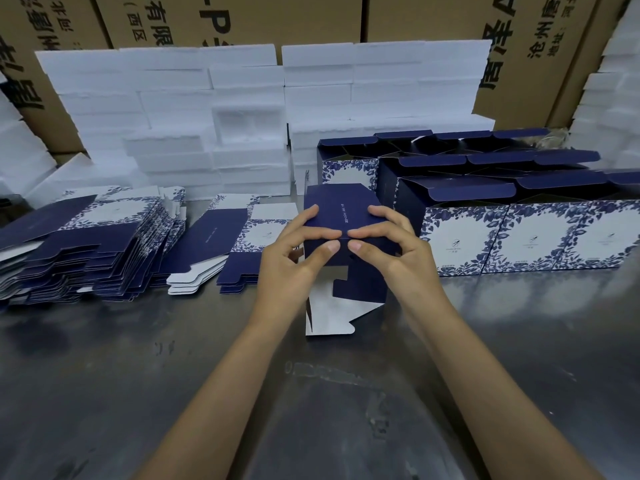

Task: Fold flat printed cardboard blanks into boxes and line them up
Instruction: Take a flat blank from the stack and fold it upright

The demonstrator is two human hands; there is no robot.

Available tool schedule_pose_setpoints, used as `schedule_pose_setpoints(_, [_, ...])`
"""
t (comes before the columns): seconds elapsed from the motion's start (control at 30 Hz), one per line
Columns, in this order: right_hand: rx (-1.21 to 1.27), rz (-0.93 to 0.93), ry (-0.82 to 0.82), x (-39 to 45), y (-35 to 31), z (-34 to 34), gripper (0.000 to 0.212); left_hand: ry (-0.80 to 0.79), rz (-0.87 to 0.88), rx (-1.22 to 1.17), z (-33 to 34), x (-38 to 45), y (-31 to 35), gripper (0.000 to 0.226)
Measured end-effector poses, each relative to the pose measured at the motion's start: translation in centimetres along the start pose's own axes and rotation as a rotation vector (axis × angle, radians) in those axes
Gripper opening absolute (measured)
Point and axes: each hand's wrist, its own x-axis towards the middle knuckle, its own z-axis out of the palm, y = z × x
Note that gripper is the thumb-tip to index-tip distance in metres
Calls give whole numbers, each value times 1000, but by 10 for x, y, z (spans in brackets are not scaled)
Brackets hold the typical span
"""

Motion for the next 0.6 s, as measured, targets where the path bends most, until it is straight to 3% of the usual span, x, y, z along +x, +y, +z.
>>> schedule_pose_setpoints(0.17, [39,-4,-50,2,2,-8,19,-17,-91,-138,-12,6,-3,25])
schedule_pose_setpoints(0.33, [40,4,-50,4,5,-10,18,-17,-78,-98,-13,7,-6,24])
schedule_pose_setpoints(0.47, [205,103,-94,10,11,-18,56,-15,-112,-133,-19,11,-6,29])
schedule_pose_setpoints(0.6, [70,375,-87,13,21,-21,99,93,-116,-64,-25,12,-8,26])
